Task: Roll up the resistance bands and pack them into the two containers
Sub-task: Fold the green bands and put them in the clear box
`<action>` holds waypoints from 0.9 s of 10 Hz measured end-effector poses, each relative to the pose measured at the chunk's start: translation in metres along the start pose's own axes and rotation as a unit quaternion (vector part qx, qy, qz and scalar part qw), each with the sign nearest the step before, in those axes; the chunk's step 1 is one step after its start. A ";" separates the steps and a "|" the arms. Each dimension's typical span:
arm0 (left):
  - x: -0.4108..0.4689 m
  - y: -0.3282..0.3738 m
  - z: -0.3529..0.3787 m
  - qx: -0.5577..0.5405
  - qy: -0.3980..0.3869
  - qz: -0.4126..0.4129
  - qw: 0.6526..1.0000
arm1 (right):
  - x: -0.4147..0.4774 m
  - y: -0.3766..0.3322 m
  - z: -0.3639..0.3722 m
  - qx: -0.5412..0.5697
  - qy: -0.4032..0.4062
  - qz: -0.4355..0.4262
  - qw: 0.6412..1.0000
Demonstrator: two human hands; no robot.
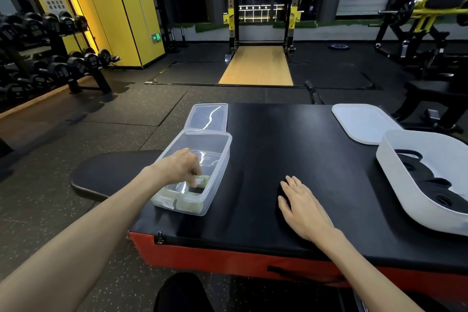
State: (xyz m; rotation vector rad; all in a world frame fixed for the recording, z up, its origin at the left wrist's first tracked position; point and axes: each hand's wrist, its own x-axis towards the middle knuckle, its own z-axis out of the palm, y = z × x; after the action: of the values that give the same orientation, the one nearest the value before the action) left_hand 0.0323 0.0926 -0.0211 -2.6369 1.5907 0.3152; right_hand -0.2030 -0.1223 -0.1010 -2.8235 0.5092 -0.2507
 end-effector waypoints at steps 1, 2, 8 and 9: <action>0.000 -0.001 -0.002 0.004 0.021 0.002 1.000 | 0.000 0.000 0.000 -0.002 0.001 -0.001 1.000; 0.002 0.001 -0.003 0.012 0.015 -0.004 1.000 | 0.000 -0.001 0.000 -0.002 0.001 0.000 1.000; -0.008 0.017 -0.014 0.007 0.015 -0.014 1.000 | 0.000 0.000 -0.001 0.004 0.000 0.004 1.000; -0.008 0.019 -0.011 0.006 0.023 -0.018 1.000 | 0.000 0.000 -0.001 0.003 0.000 0.004 1.000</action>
State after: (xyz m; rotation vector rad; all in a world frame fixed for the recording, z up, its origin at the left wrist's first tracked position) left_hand 0.0138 0.0895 -0.0076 -2.6796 1.5513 0.2440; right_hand -0.2030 -0.1222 -0.1003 -2.8161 0.5186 -0.2516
